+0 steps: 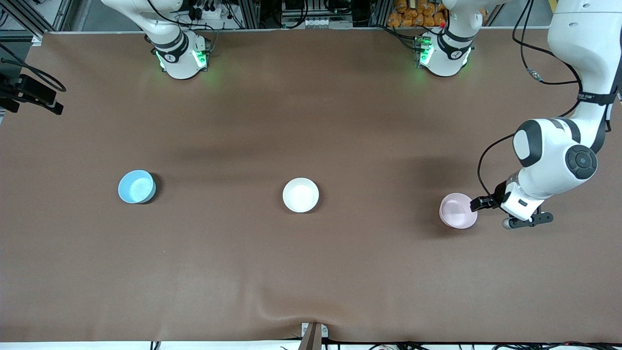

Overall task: Stack pink and blue bowls on white bowl
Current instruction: 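Close the left gripper on the pink bowl rim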

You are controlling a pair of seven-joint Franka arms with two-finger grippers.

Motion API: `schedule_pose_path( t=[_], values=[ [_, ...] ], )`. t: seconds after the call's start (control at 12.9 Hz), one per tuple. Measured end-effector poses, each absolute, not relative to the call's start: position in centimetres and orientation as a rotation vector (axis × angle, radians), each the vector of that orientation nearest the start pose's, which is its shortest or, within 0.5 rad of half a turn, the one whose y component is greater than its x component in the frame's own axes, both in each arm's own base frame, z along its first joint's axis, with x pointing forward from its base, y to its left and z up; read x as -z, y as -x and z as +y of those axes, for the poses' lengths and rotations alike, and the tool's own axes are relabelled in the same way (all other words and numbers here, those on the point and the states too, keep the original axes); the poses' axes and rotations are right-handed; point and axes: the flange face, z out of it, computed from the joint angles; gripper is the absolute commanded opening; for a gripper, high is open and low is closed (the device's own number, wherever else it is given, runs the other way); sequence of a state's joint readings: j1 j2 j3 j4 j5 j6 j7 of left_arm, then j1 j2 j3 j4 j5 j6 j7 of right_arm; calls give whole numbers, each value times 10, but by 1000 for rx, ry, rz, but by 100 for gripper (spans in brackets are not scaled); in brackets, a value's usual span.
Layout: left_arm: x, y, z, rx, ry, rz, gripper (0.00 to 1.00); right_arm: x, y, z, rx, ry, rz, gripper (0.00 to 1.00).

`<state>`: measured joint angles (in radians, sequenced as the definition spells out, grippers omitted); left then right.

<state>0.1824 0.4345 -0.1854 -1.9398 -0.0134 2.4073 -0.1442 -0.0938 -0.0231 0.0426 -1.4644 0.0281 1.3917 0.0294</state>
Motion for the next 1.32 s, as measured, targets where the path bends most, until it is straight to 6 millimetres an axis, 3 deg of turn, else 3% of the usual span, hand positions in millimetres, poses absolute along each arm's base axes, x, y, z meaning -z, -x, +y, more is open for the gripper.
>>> schedule_pose_path(
  t=[0.47, 1.01, 1.32],
  values=[
    [-239, -624, 4, 15, 3224, -280, 46, -671, -527, -23, -77, 3111, 119, 100],
    [-217, -622, 18, -17, 3224, -317, 37, -671, -527, -23, -77, 3111, 119, 100],
    [-203, -622, 17, -12, 3227, -322, 9, -671, -527, -23, -77, 3111, 119, 100]
  ],
)
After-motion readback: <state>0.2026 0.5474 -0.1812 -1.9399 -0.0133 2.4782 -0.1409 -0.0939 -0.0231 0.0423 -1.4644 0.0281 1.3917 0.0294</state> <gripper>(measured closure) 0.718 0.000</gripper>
